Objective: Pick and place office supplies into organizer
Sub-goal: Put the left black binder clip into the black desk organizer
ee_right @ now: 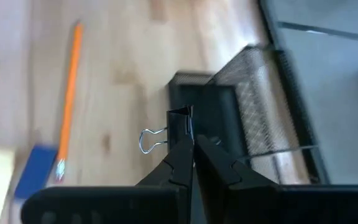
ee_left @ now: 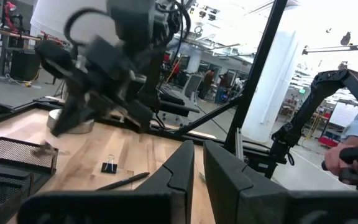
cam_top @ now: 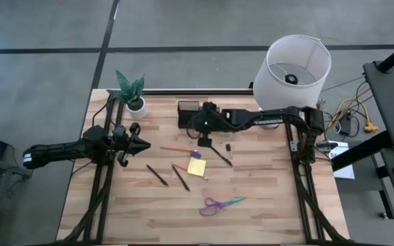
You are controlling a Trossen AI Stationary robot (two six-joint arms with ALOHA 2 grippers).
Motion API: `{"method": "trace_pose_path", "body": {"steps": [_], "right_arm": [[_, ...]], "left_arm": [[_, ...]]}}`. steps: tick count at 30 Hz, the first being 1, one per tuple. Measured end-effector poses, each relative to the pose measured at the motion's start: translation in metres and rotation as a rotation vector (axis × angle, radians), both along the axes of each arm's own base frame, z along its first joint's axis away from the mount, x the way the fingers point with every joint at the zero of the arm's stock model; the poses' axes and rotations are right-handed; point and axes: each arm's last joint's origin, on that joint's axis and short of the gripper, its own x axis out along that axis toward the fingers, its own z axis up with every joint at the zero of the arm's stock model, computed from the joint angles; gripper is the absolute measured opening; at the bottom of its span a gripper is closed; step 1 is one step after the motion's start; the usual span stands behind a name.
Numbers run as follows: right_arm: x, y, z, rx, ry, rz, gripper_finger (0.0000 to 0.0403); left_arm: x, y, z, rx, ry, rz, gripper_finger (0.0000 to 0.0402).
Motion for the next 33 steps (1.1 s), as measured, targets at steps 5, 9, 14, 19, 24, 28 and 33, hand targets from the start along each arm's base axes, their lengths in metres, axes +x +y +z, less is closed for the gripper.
{"method": "trace_pose_path", "body": {"steps": [5,9,14,19,24,28,33], "right_arm": [[0.015,-0.015,-0.001,0.004,-0.015,-0.041,0.0008],[0.037,-0.025,-0.011,0.004,-0.012,-0.052,0.0008],[0.055,-0.037,-0.023,0.037,0.062,-0.091,0.0008],[0.066,-0.042,-0.035,0.053,0.128,-0.086,0.0008],[0.077,-0.045,-0.042,0.046,0.123,-0.093,0.0009],[0.086,-0.049,-0.047,-0.011,0.127,-0.136,0.0009],[0.087,-0.051,-0.048,-0.037,0.159,-0.141,0.0009]], "left_arm": [[0.0,0.0,0.0,0.0,0.0,0.0,0.002],[0.0,0.0,0.0,0.0,0.0,0.0,0.002],[0.0,0.0,0.0,0.0,0.0,0.0,0.002],[0.0,0.0,0.0,0.0,0.001,0.0,0.002],[0.0,0.0,0.0,0.0,0.001,0.0,0.002],[0.0,0.0,0.0,0.0,-0.001,0.0,0.002],[0.0,0.0,0.0,0.0,-0.001,0.0,0.002]]}}
